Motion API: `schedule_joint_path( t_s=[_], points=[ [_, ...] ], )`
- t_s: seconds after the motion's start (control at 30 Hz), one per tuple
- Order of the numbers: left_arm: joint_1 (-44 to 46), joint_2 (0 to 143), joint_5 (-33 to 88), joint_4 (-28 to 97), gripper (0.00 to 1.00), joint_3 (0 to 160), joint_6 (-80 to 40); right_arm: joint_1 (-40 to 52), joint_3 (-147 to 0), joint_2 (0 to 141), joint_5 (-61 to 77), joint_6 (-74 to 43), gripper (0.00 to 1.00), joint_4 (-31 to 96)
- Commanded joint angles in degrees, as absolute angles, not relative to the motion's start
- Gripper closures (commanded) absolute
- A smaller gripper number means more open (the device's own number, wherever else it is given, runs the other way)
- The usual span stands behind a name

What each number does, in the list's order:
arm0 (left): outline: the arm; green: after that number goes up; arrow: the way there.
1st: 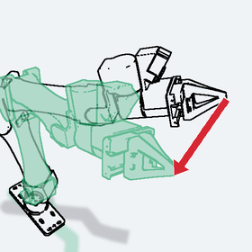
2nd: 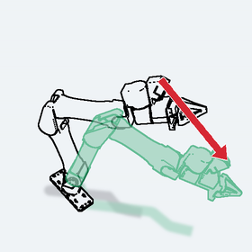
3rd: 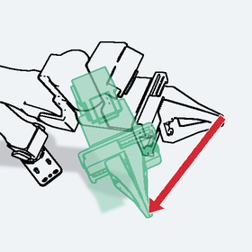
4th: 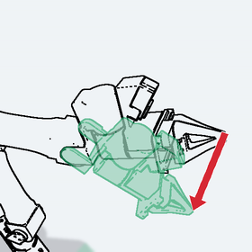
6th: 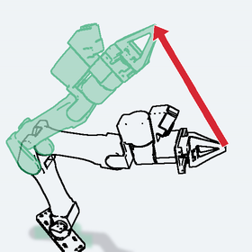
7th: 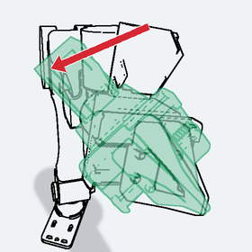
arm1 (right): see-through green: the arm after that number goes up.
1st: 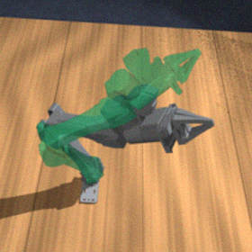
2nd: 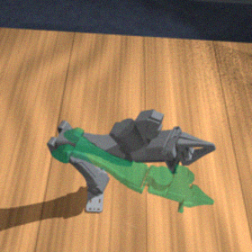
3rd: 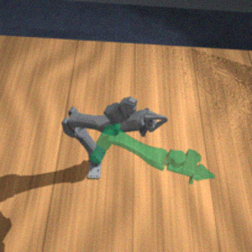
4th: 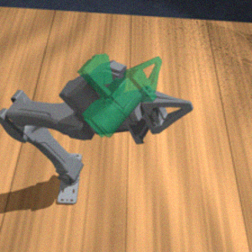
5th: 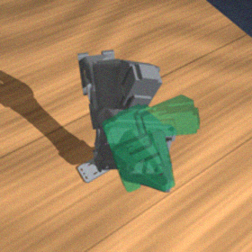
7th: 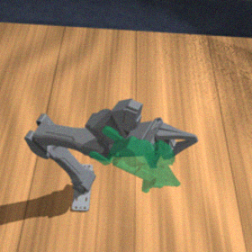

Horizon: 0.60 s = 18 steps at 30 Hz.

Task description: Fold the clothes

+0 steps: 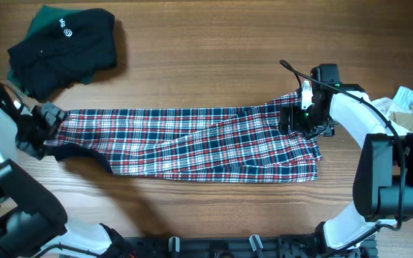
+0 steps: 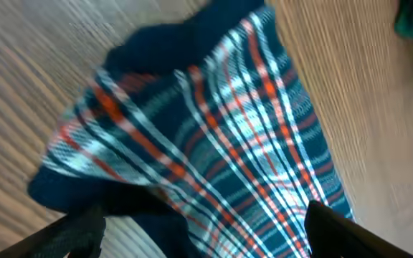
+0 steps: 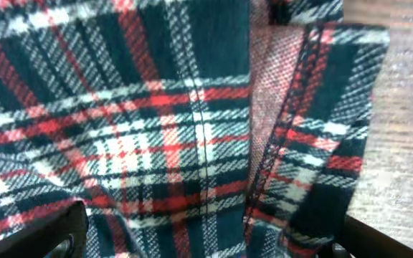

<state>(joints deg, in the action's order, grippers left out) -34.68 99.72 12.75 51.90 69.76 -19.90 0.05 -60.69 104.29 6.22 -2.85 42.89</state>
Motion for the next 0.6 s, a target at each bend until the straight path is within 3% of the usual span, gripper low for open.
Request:
schedule_joint_path(
  t_s=[0.0, 0.13, 0.57],
  points=[
    [-39.1, 100.2, 12.9, 51.6, 0.11, 69.3, -20.2, 0.1, -59.2, 107.5, 8.8, -4.5, 0.0, 44.5],
    [-43.2, 100.2, 12.3, 52.2, 0.17, 69.3, -20.0, 0.1, -59.2, 107.5, 8.9, -4.5, 0.0, 44.1],
    [-43.4, 110.3, 18.7, 49.3, 0.15, 69.2, -16.7, 0.1, -62.0, 107.1, 9.0, -6.2, 0.0, 45.7]
  ],
)
